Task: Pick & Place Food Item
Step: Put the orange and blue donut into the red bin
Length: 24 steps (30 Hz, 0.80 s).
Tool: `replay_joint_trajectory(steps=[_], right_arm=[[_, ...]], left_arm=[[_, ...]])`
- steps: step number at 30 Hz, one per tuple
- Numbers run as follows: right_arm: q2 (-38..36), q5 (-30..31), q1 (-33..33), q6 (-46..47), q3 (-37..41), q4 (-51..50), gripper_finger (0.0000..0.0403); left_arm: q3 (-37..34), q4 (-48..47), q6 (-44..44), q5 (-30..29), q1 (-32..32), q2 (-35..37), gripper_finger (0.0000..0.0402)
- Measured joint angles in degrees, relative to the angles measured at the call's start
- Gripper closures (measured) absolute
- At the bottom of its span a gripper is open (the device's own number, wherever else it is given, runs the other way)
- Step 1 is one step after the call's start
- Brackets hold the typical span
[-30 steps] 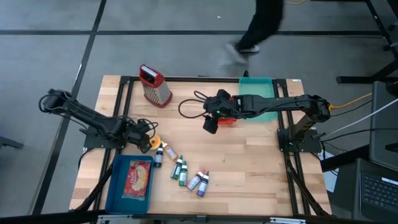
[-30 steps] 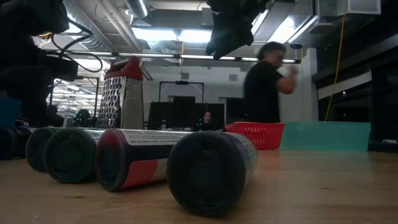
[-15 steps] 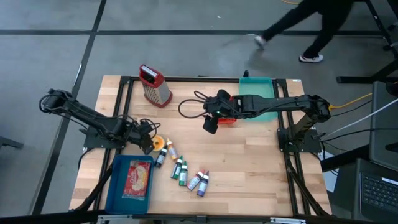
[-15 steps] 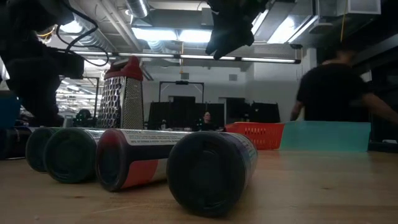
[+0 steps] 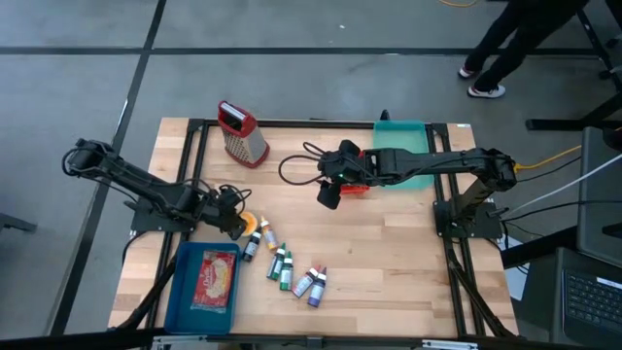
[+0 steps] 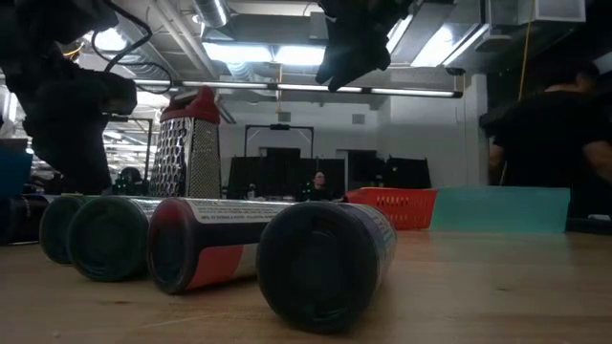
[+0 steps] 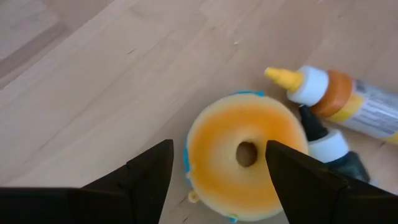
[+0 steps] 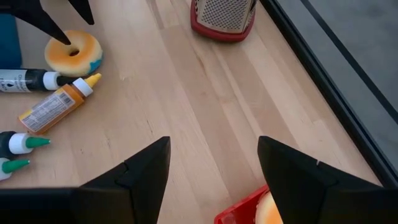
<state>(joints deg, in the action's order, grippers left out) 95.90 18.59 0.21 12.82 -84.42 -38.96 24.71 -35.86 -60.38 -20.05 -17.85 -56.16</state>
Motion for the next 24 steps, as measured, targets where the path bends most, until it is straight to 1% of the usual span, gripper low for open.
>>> replay_joint_trajectory(steps=[7, 11, 18, 21, 24], right_arm=[[0.0, 0.0, 0.0, 0.0, 0.0, 0.0, 0.0159], [0.0, 0.0, 0.0, 0.0, 0.0, 0.0, 0.0159], [0.0, 0.0, 0.0, 0.0, 0.0, 0.0, 0.0159], [0.0, 0.0, 0.0, 0.0, 0.0, 0.0, 0.0159], [0.0, 0.0, 0.0, 0.0, 0.0, 0.0, 0.0159]], left_arm=[[0.0, 0.1, -0.3, 0.3, 0.1, -5.5, 0.0150], [0.0, 0.7, 0.0, 0.7, 1.4, -8.1, 0.0150], [-0.1, 8.3, 6.4, 2.2, 3.2, -10.9, 0.0153], [-0.1, 9.2, 8.8, 2.1, 4.1, -11.8, 0.0176], [-0.1, 9.3, 10.6, 1.4, 4.7, -12.2, 0.0223]])
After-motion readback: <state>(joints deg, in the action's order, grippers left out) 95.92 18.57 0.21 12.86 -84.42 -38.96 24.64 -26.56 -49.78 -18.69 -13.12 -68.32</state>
